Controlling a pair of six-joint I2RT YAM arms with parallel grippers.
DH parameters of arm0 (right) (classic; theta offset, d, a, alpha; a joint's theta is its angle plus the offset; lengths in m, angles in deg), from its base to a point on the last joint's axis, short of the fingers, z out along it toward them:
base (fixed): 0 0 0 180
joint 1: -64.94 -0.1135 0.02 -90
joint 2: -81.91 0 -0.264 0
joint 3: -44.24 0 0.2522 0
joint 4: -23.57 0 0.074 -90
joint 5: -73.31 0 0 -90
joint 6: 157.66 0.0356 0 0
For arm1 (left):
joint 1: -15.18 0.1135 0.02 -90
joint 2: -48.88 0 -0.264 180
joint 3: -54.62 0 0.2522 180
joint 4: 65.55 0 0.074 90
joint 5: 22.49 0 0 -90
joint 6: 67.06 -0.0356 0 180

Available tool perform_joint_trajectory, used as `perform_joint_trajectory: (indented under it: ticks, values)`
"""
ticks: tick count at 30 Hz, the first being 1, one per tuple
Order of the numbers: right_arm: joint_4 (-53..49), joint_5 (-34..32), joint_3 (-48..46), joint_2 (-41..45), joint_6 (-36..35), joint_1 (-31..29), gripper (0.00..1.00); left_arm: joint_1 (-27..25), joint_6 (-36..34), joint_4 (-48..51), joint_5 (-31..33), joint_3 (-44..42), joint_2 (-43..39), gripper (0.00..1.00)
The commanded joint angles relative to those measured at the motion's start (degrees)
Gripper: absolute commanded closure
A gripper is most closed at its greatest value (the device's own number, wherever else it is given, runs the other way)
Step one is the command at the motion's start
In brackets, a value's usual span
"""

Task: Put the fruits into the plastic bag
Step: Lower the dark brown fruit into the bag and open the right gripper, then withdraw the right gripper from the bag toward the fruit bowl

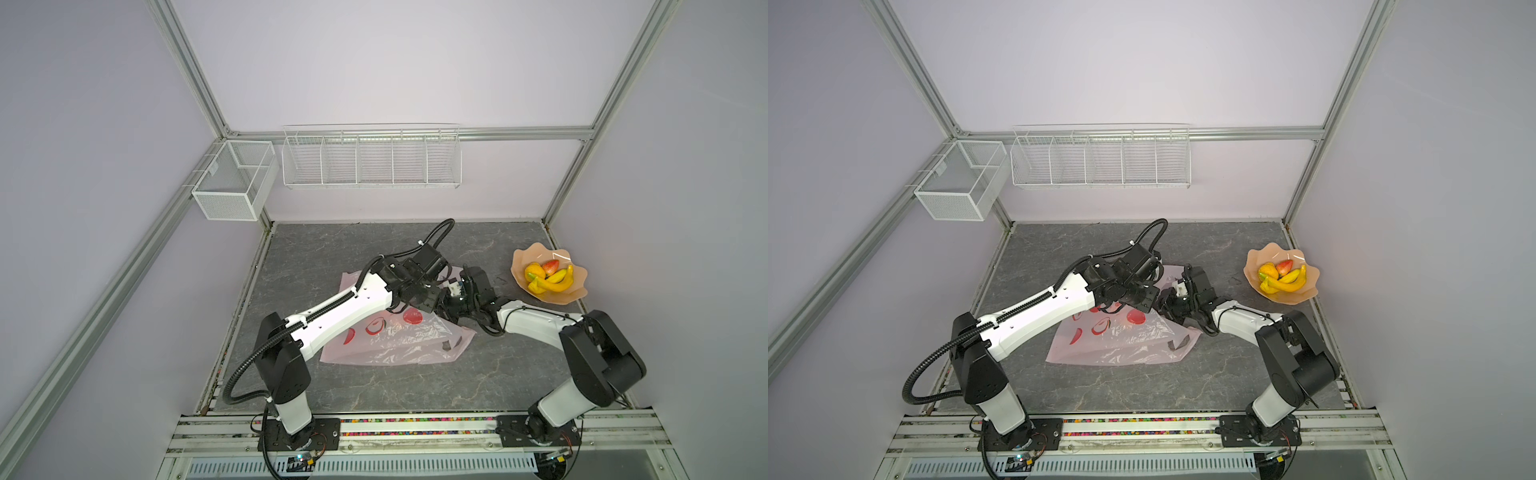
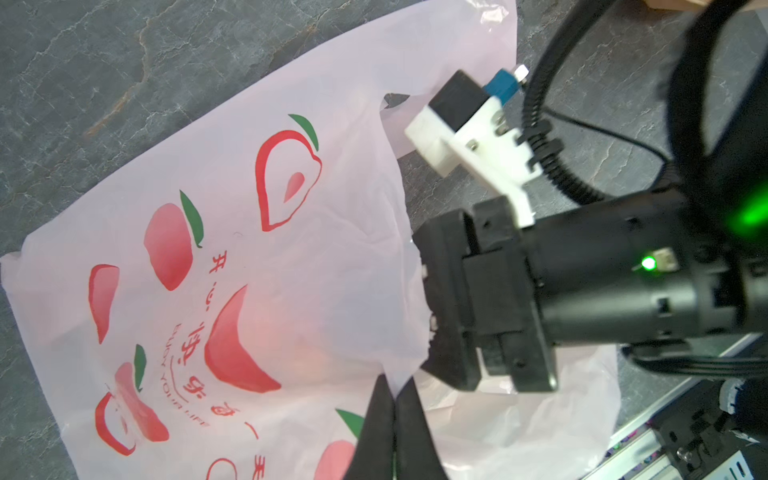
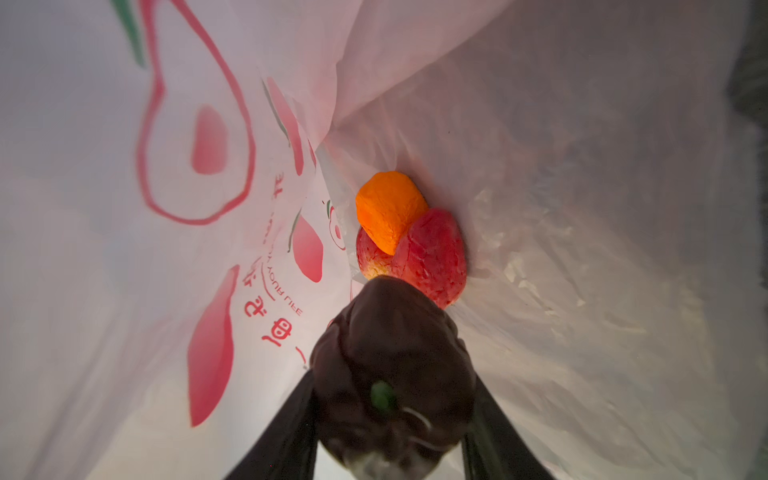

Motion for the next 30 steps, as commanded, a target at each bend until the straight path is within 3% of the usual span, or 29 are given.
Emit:
perform_joint_trajectory:
  ticks: [1, 8, 11, 16, 23, 30]
  values:
    - [4.6, -1.4, 0.2, -2.6, 3.9, -2.0, 0.66, -0.3, 0.1, 0.1, 0.2, 2.2, 1.0, 1.0]
    - [5.4, -1.4, 3.6, -7.6, 5.0, -5.1, 0.66, -0.5, 0.2, -0.2, -0.1, 2.2, 1.0, 1.0]
    - [4.8, -0.9, 4.3, -9.6, 5.5, -6.4, 0.61, -0.5, 0.2, -0.2, -0.1, 2.1, 1.0, 1.0]
    - [4.1, 0.2, 7.4, -11.3, 5.8, -7.6, 0.45, -0.4, 0.1, -0.3, 0.1, 1.9, 0.9, 1.0]
    - [1.0, 1.4, 7.2, -10.4, 4.1, -7.2, 0.13, -0.4, 0.0, -0.3, 0.3, 1.6, 0.8, 1.0]
    - [-4.9, 1.2, 6.7, -7.7, 0.7, -5.6, 0.04, -0.4, -0.1, -0.6, 0.5, 1.0, 0.6, 1.0]
